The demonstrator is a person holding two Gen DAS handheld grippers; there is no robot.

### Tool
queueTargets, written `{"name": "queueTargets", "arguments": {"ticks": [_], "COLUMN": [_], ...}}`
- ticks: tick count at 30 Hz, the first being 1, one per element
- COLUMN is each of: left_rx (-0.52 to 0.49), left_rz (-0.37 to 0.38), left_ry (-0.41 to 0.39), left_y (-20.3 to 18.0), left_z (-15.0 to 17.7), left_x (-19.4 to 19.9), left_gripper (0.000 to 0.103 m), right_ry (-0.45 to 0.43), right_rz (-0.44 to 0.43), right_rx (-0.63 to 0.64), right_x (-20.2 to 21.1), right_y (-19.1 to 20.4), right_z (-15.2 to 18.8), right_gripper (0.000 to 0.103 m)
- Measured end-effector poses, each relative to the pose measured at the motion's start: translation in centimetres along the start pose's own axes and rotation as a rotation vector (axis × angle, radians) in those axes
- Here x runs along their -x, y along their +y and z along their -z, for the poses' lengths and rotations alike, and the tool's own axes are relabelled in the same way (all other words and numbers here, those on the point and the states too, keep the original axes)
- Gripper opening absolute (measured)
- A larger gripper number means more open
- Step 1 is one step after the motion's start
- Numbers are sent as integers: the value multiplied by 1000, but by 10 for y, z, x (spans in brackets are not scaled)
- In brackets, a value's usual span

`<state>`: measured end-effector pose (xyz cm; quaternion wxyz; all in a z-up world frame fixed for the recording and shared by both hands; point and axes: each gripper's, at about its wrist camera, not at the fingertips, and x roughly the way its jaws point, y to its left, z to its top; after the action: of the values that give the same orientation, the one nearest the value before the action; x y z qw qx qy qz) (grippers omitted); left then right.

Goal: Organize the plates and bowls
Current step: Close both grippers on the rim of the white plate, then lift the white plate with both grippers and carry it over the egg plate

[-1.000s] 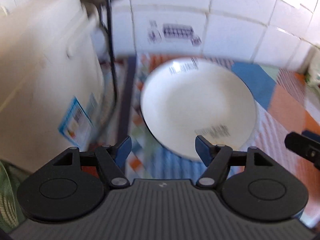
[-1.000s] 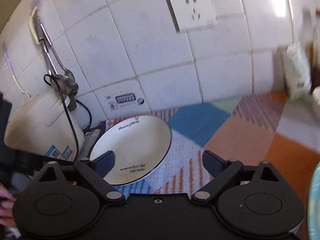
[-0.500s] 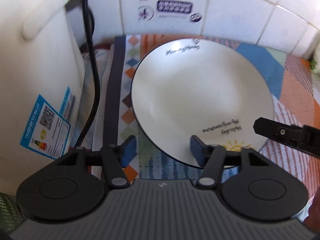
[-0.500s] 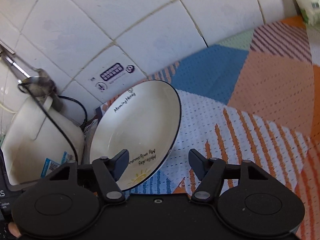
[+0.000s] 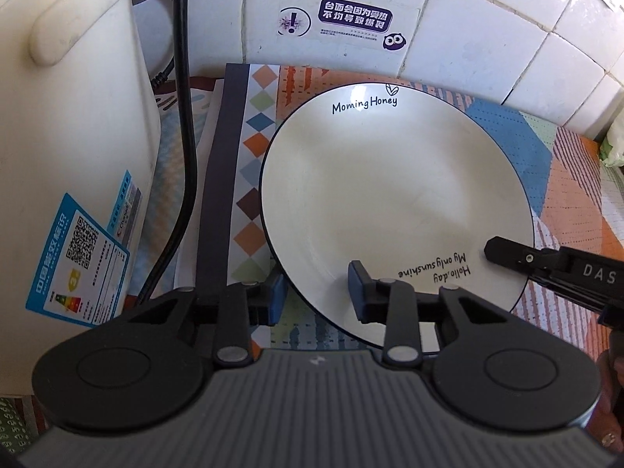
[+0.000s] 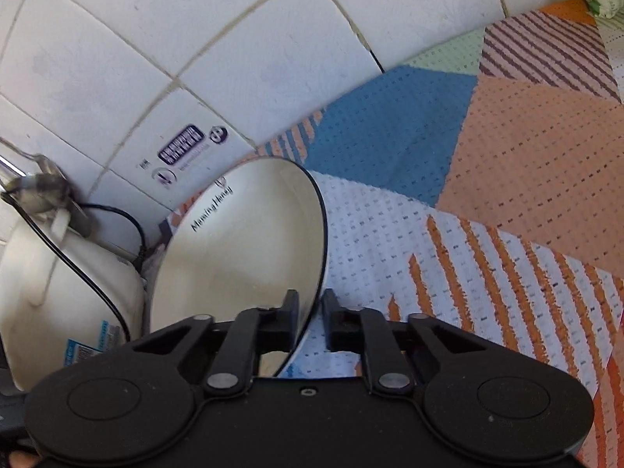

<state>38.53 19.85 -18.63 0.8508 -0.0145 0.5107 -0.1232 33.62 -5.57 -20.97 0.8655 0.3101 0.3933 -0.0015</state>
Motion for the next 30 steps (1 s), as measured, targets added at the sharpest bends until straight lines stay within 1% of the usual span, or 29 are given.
{"name": "queueTargets", "arguments": {"ticks": [3,5,6,8,9,10,13,17,19,21,25,28,30], "left_rx": [5,-28,-36,16,30,20,-65,-135,-184,-216,-261,-321,-338], "left_rz": [-4,-3,10,59,75,75,63,66,61,64,111,140,157], "left_ry": [-18,-24,-9,36,46,45,6,-23,-53,-67,-71,-75,-81], "left_y": [-2,-4,-2,8,11,11,2,-16,-26,-34,-47,-63,-73], "left_z": [2,4,2,-4,-7,-7,-3,0,1,1,-2,-3,-3], "left_x": [-1,-1,0,-1,-1,1,10,27,36,44,63,78,88], "left_gripper": [32,33,33,32,32,31,31,31,31,31,31,30,30], "right_ry": [-6,-11,-14,-24,-27,-29,-15,-2,1,-4,-34,-74,-98], "right_rz": [-8,-15,-13,6,23,39,48,70,69,72,61,54,51], "right_rx": [-33,-58,-60,-45,-27,-1,43,78,86,103,116,112,103], "right_x": [-3,-4,-4,-3,-2,-2,2,16,25,36,64,88,103], "right_y": [-4,-7,-8,-3,1,5,10,9,7,5,1,-6,-9], "right_z": [0,0,0,2,2,2,-1,0,3,8,19,24,26], "right_gripper": [14,13,12,11,13,14,16,17,19,20,23,23,23]}}
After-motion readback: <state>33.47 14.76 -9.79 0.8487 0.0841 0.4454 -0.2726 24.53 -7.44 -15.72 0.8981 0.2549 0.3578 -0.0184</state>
